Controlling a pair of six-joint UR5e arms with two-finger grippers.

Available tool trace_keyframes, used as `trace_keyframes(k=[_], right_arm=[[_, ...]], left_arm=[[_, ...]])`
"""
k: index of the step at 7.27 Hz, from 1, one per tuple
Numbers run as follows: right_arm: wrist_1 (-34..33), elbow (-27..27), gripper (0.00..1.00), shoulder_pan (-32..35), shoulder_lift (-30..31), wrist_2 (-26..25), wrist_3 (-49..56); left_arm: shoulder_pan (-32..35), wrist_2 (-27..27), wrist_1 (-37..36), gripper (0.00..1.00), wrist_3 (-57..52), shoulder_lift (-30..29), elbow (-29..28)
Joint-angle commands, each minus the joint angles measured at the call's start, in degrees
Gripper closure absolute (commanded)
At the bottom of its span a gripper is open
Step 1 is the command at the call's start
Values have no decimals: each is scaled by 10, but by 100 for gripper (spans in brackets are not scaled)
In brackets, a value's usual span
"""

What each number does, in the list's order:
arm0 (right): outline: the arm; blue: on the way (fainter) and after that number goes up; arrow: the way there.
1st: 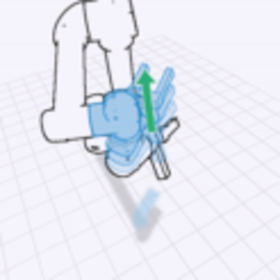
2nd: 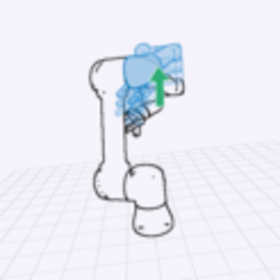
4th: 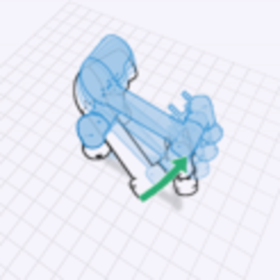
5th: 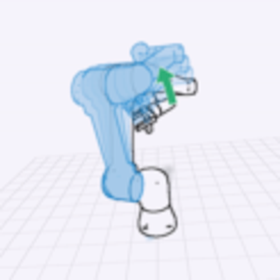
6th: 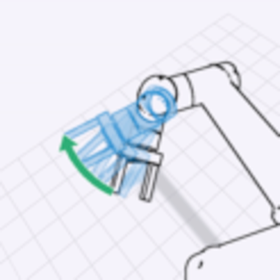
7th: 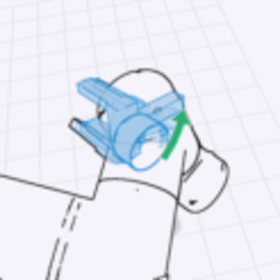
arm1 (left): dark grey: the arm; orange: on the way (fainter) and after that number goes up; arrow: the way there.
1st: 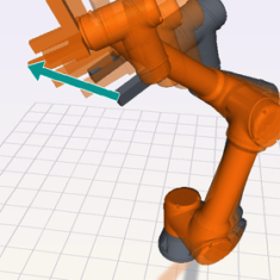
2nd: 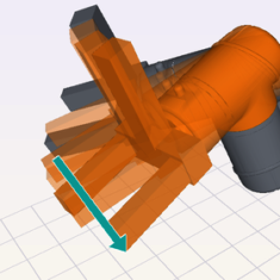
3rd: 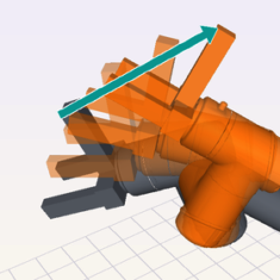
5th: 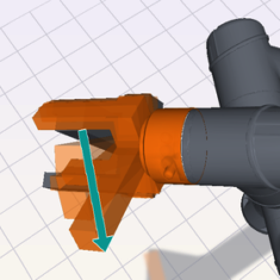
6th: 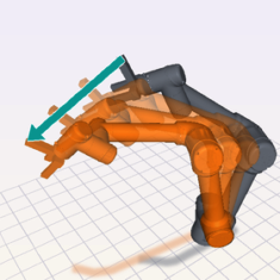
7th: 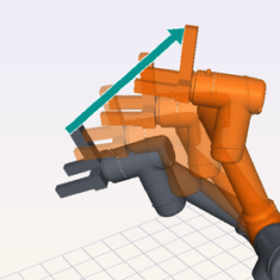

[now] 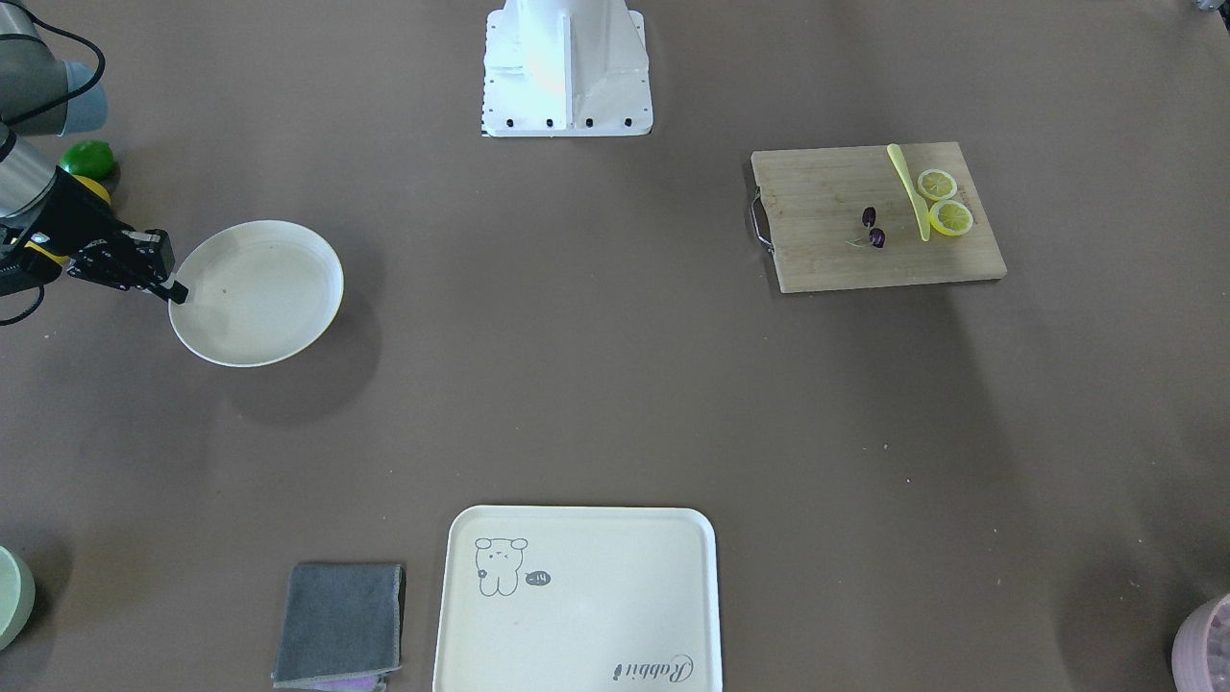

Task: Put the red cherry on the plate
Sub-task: 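Slide the white plate with the right gripper toward the table center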

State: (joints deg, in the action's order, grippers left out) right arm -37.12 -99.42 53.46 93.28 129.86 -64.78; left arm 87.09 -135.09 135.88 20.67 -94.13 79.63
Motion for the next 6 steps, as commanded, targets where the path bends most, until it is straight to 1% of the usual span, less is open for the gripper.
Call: trace_keyframes(k=[1,2,4,5,6], right_arm=[[-41,6,100,-4,-110,21,-28],[-110,2,100,-38,-172,-15,-39],[-218,5,100,-154,-270,-151,-71],[-266,14,100,-193,-314,-198,-86],[-270,26,100,-217,-324,-218,-89]], left_arm=[[-1,0,-1,3,1,-4,-3],[-1,0,0,3,1,-4,-3],[-1,0,0,3,-1,-4,-5],[0,0,0,3,-3,-3,-5],[0,0,0,3,-3,-3,-5]])
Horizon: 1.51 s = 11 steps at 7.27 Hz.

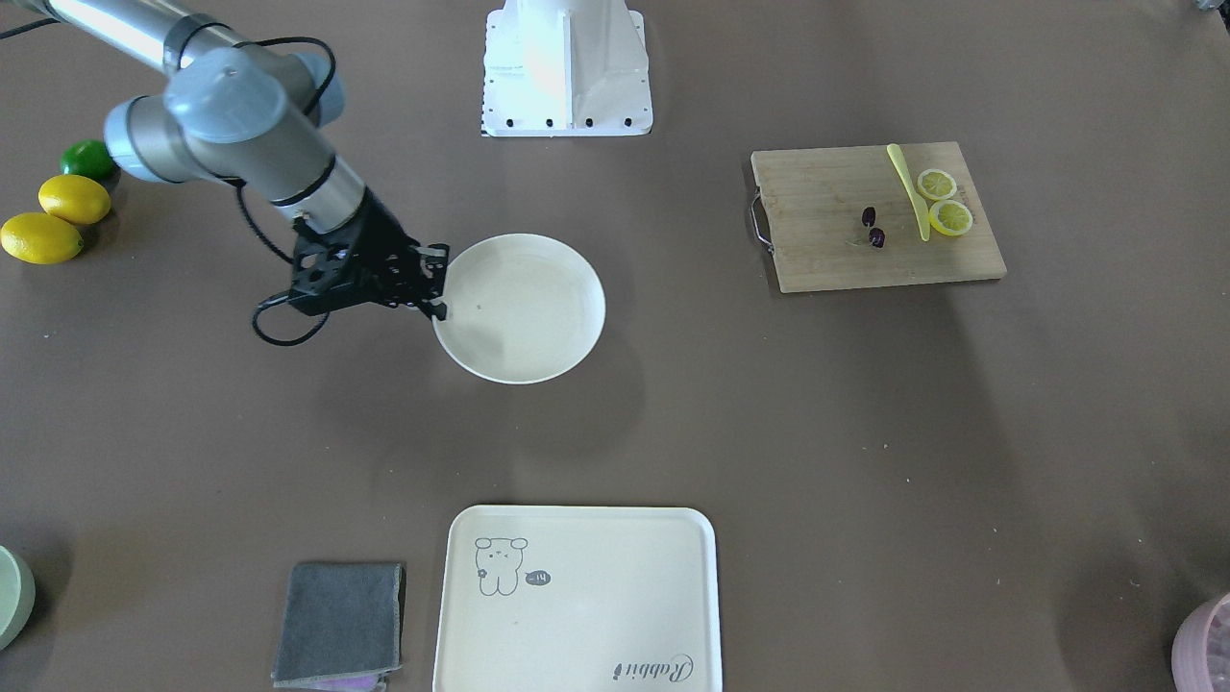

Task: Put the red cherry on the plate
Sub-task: 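Slide the white plate with the right gripper toward the table center, then release the plate and raise the right gripper away from it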

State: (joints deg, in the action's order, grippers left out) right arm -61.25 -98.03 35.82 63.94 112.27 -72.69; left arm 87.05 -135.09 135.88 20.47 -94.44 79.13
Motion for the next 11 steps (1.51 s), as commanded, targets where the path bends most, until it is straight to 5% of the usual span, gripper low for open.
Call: trace_keyframes(k=[1,5,6,7,8,9,11], right_arm=[[-27,19,100,-60,-32,-57,-14],[-31,67,100,-71,-72,-85,-16],[-33,72,80,-71,-70,-89,-17],[-33,73,42,-71,-67,-93,-17],[-31,72,37,-70,-67,-94,-17],[-31,68,4,-66,-67,-93,-17],[-51,33,1,-28,-60,-46,-17]], left_arm=[[0,0,0,3,-2,1,0],[0,0,0,3,-2,5,1],[0,0,1,3,-2,7,1],[0,0,1,3,-2,7,1],[0,-1,1,3,-1,6,4],[0,-1,1,3,1,6,9],[-5,-2,42,2,78,2,23]])
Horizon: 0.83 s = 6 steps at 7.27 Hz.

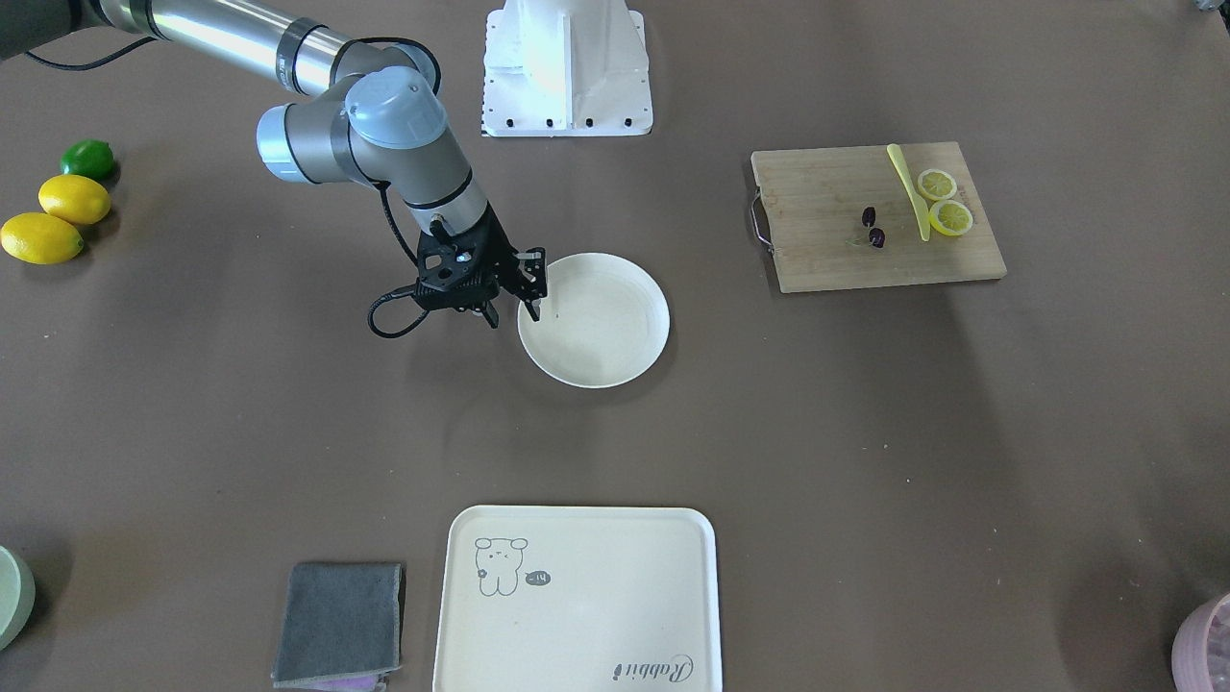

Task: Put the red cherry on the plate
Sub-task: 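Release the plate and raise the right gripper away from it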

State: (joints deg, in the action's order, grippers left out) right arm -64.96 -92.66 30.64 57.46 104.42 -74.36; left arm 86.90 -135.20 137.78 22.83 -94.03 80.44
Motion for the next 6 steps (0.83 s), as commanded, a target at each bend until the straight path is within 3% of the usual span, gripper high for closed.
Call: trace_keyframes(k=[1,2,5,6], right_arm=[[-39,-57,1,59,24,77,6],[-57,-83,1,91,44,106,15],[-55,-85,1,175,95,159,118],[-51,-85,1,193,113,174,148]], left_arm=[[-43,5,30,2,151,4,55],[-86,42,29,3,164,36,105],[-253,174,-12,5,313,109,270],[-312,237,-75,5,345,115,324]])
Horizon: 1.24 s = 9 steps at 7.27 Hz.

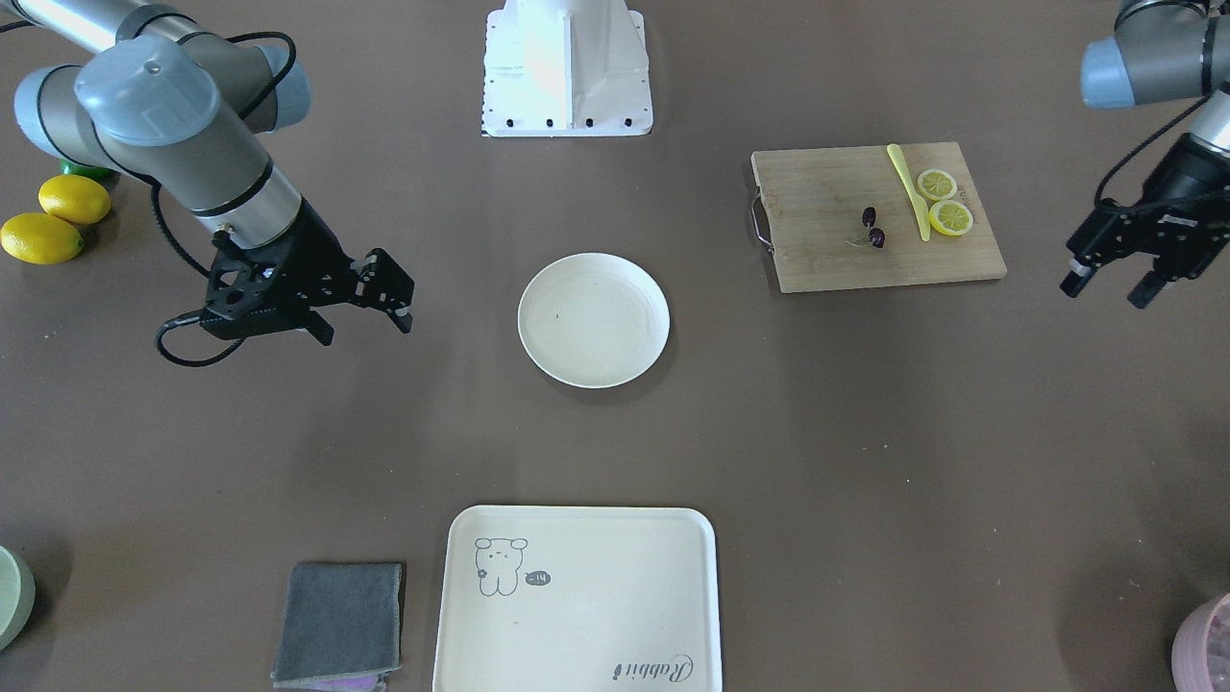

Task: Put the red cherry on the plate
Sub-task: 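Move the right arm toward the grey cloth while the left gripper reaches the cutting board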

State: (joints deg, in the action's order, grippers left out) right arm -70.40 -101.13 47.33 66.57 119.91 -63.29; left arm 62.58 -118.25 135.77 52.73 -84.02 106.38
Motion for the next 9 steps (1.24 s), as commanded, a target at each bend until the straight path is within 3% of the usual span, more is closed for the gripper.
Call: trace_keyframes(k=[1,2,4,5,9], right_arm=[[4,0,1,40,33,30,56],[7,0,1,43,37,32,61],[7,1,1,43,39,30,61],[7,1,1,44,39,27,61],[6,4,1,49,40,22,61]], left_arm=[[-123,126,-139,5,71,14,120],[-173,162,-169,5,117,14,145],[-290,260,-167,8,194,15,131],[-326,285,-156,8,212,15,117],[-366,293,-143,8,212,36,88]])
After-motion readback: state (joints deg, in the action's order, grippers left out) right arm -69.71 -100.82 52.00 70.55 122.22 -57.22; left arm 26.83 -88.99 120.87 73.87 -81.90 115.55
